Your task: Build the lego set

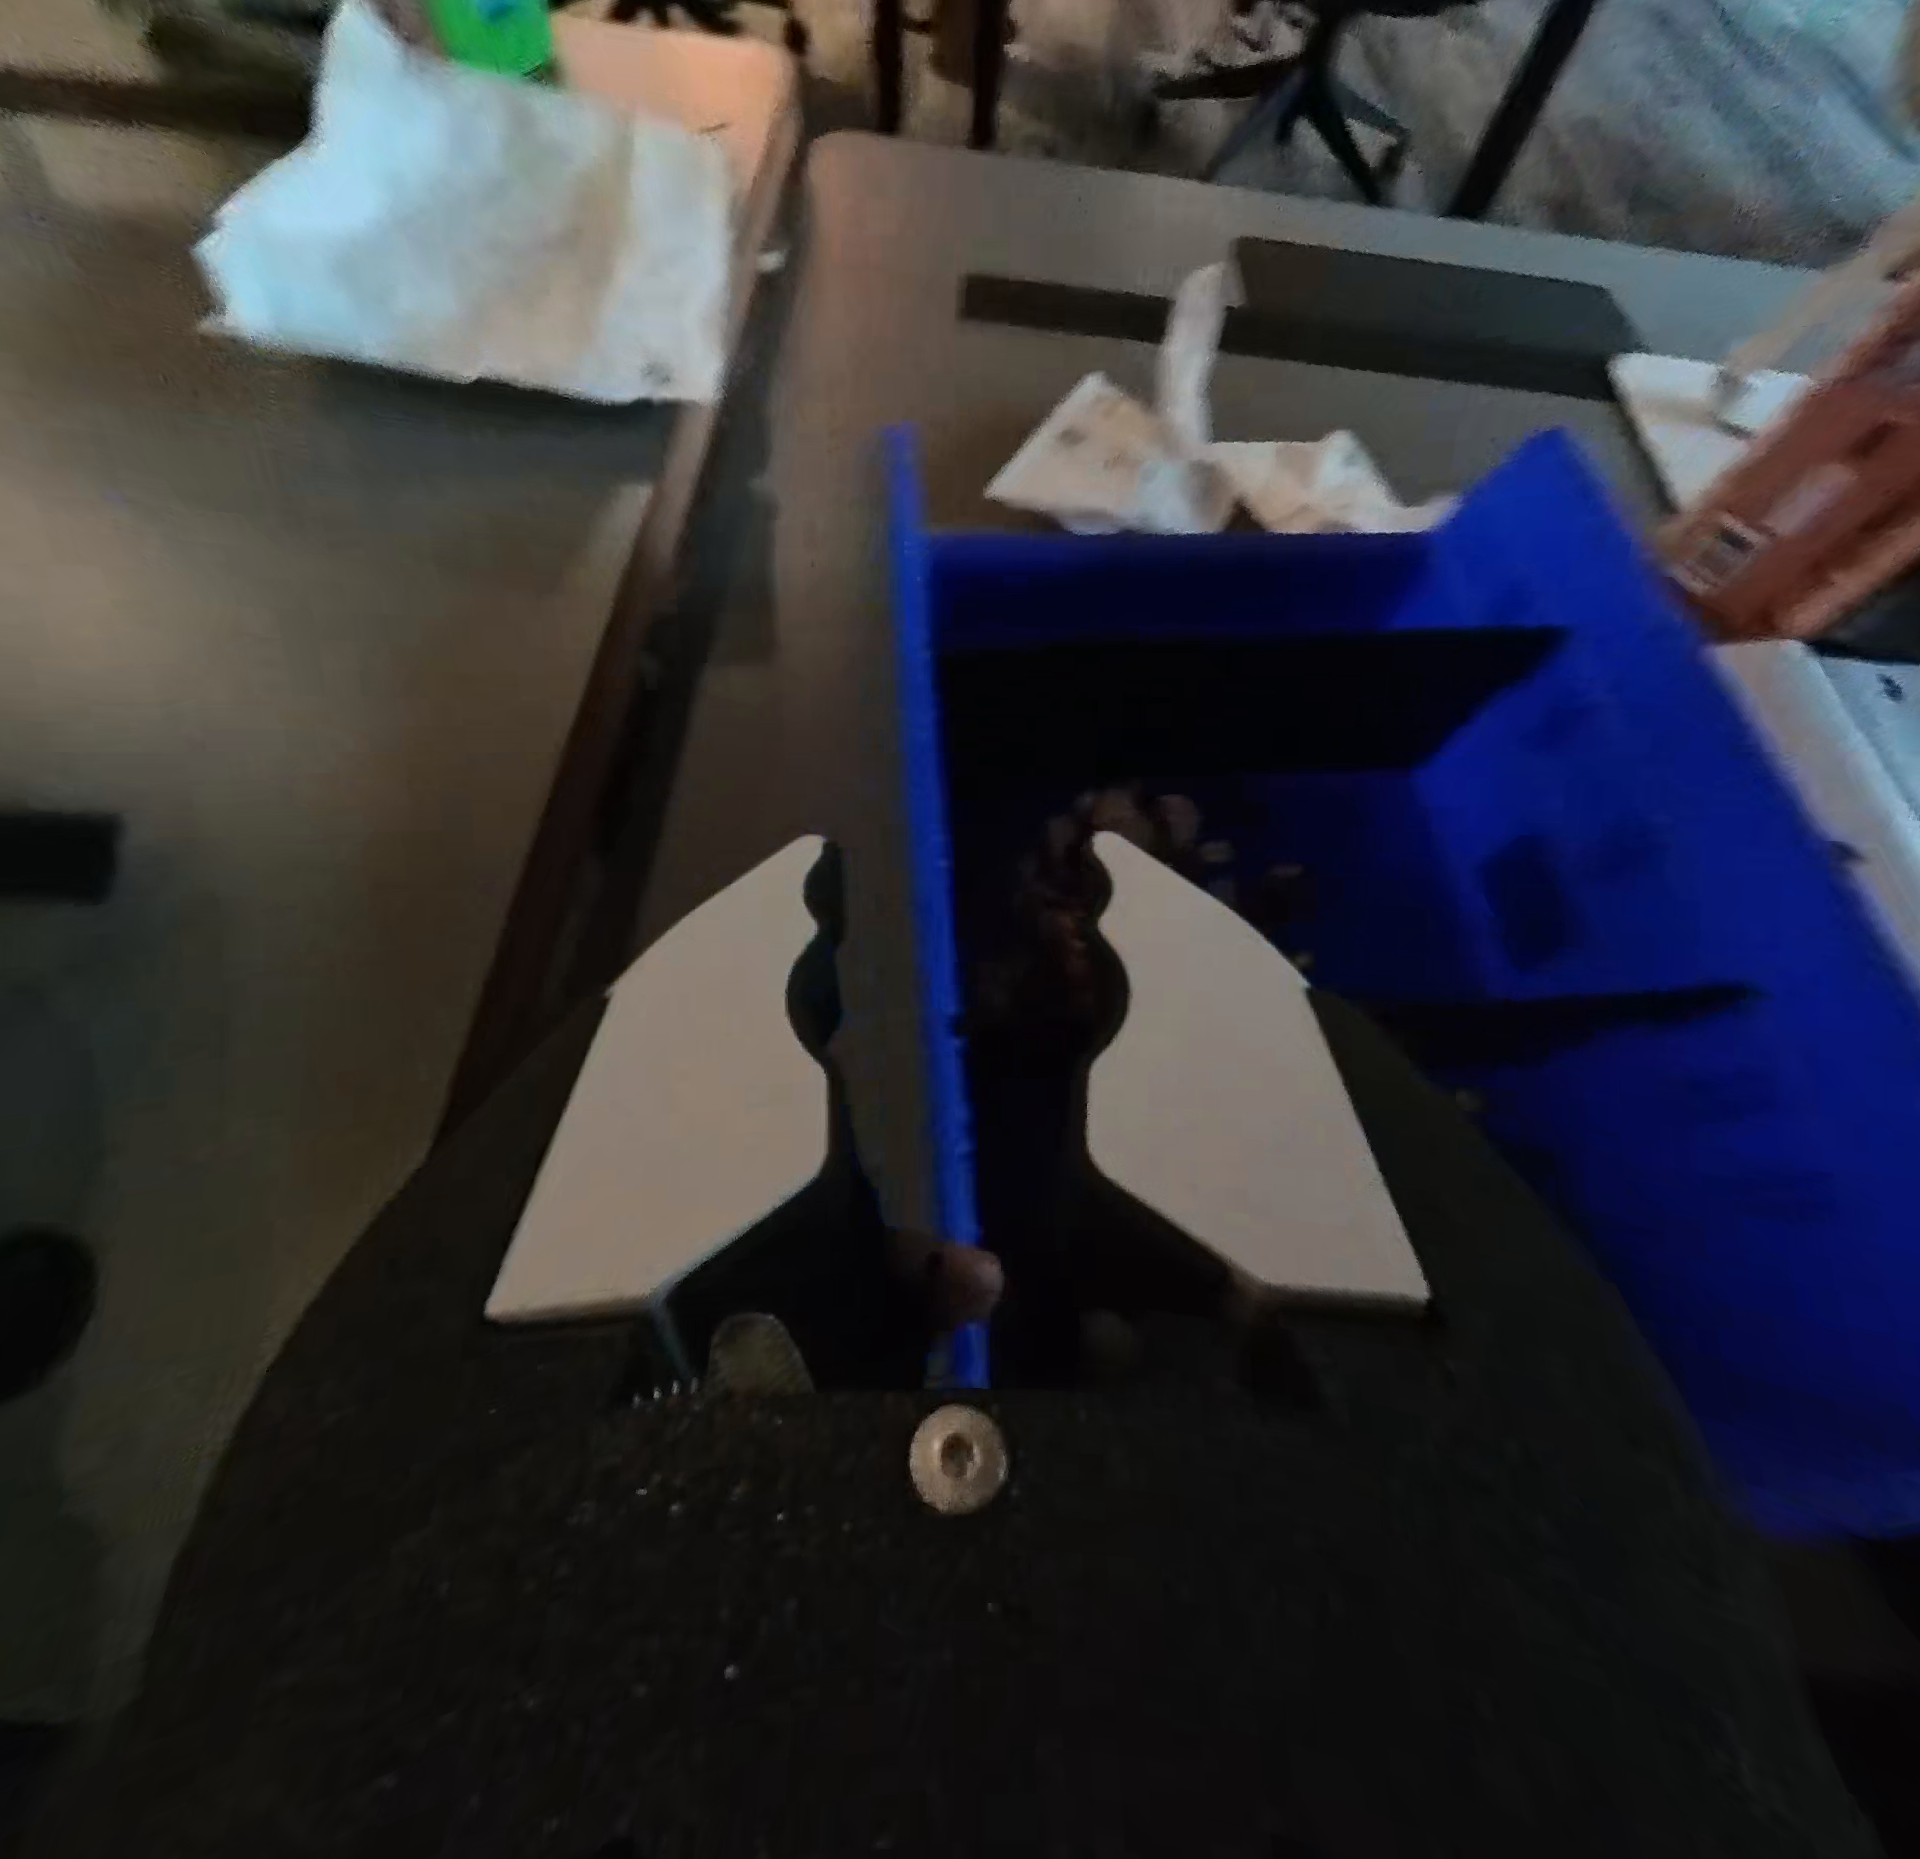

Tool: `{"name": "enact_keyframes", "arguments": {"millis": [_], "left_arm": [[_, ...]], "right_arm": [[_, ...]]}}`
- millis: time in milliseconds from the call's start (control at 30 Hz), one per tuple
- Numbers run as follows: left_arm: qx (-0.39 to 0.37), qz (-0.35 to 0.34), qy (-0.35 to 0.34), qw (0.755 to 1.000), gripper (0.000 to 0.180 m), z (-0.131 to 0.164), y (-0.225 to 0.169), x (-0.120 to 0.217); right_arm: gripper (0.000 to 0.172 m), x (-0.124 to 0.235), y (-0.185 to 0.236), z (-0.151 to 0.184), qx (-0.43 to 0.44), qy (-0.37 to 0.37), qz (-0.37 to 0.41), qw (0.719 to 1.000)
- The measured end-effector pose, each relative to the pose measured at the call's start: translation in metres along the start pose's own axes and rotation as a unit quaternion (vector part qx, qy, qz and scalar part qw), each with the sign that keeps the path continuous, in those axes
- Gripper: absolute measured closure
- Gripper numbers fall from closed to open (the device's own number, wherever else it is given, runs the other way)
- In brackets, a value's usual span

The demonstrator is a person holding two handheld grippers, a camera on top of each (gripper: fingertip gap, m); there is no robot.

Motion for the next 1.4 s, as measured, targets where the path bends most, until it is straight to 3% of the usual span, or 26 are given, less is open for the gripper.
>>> {"name": "enact_keyframes", "arguments": {"millis": [133,233,267,400,533,700,800,933,1067,1300,1400], "left_arm": [[0.006,-0.019,0.015,1.000,0.127,0.003,0.010,-0.005],[-0.047,-0.141,0.041,0.988,0.127,0.008,0.028,0.006],[-0.057,-0.152,0.034,0.986,0.127,0.008,0.029,0.010],[-0.041,-0.112,0.025,0.993,0.133,0.013,0.026,0.012],[-0.016,-0.087,0.059,0.994,0.143,0.026,0.029,0.010],[-0.021,-0.033,0.048,0.998,0.159,0.029,0.026,0.009],[-0.021,-0.011,0.039,0.999,0.159,0.031,0.027,0.012],[-0.011,0.016,0.026,0.999,0.158,0.034,0.029,0.013],[-0.007,0.032,0.015,0.999,0.155,0.035,0.031,0.013],[-0.005,0.043,0.006,0.999,0.154,0.035,0.032,0.012],[-0.007,0.040,0.006,0.999,0.152,0.035,0.033,0.012]], "right_arm": [[0.169,-0.022,-0.008,0.021,-0.017,0.038,-0.012,0.999],[0.166,-0.032,-0.014,0.034,-0.029,0.062,-0.015,0.998],[0.167,-0.035,-0.015,0.036,-0.031,0.063,-0.022,0.997],[0.167,-0.048,-0.020,0.031,-0.030,0.069,-0.045,0.996],[0.162,-0.067,-0.014,-0.016,0.022,0.045,-0.110,0.993],[0.163,-0.104,0.006,-0.105,0.170,0.031,-0.164,0.971],[0.164,-0.145,0.025,-0.126,0.208,0.114,-0.232,0.943],[0.166,-0.216,0.039,-0.112,0.251,0.260,-0.249,0.898],[0.170,-0.259,0.053,-0.083,0.308,0.347,-0.233,0.854],[0.171,-0.277,0.049,-0.054,0.350,0.384,-0.201,0.830],[0.169,-0.270,0.055,-0.053,0.346,0.386,-0.235,0.822]]}}
Point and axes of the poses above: each gripper's, where its closed fingertips meet, x back along the fingers, z out of its underside, y = z × x across the jaws, the point moved 4 cm from there along x, back along the fingers, and after that the axes turned 4 degrees about x, right-handed, at the moved point
